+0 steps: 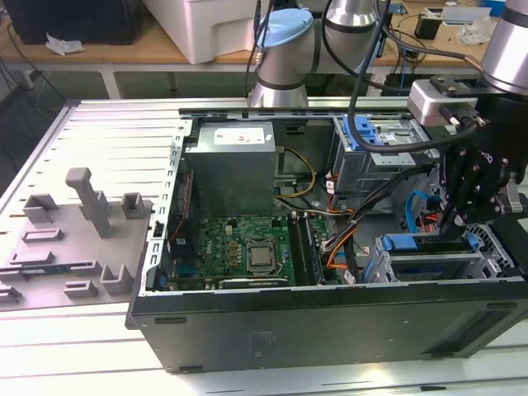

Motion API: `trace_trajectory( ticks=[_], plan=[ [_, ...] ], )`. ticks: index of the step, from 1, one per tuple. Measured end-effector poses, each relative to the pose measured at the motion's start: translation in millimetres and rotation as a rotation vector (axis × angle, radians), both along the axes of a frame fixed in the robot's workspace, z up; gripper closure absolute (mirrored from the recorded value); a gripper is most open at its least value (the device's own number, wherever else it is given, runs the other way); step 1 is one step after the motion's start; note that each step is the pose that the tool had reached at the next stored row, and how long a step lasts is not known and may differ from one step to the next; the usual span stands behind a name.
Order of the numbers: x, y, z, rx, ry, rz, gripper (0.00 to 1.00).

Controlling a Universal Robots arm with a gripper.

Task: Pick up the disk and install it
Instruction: 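Insert the first disk wire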

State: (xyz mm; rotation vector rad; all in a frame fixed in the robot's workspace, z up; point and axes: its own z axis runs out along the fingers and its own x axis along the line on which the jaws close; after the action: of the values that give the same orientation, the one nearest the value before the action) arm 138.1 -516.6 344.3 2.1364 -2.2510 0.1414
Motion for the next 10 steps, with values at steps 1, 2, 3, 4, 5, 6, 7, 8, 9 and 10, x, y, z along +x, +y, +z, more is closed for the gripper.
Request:
trace_trajectory(
  ticks=[1, 2, 3, 4, 5, 6, 7, 8, 9, 10],
  plan=[
    [0.0, 0.0, -0.1, 0.0000, 0.0000, 0.000, 0.83],
    [0.0, 0.0, -0.4, 0.0000, 0.0000, 0.000, 0.83],
    [0.0, 0.0, -0.6, 0.0000, 0.0000, 0.000, 0.83],
    [0.0, 0.0, -0.7, 0.0001, 0.0000, 0.000, 0.83],
    [0.0, 0.0, -0.9, 0.0000, 0.0000, 0.000, 0.83],
    [0.4, 0.0, -1.2, 0.0001, 0.0000, 0.000, 0.83],
    [0.8, 0.0, -1.5, 0.0000, 0.0000, 0.000, 0.83],
    [0.9, 0.0, -1.8, 0.0000, 0.0000, 0.000, 0.83],
    [1.0, 0.0, -2.0, 0.0000, 0.0001, 0.000, 0.83],
    [1.0, 0.0, -2.2, 0.0001, 0.0001, 0.000, 0.83]
  ],
)
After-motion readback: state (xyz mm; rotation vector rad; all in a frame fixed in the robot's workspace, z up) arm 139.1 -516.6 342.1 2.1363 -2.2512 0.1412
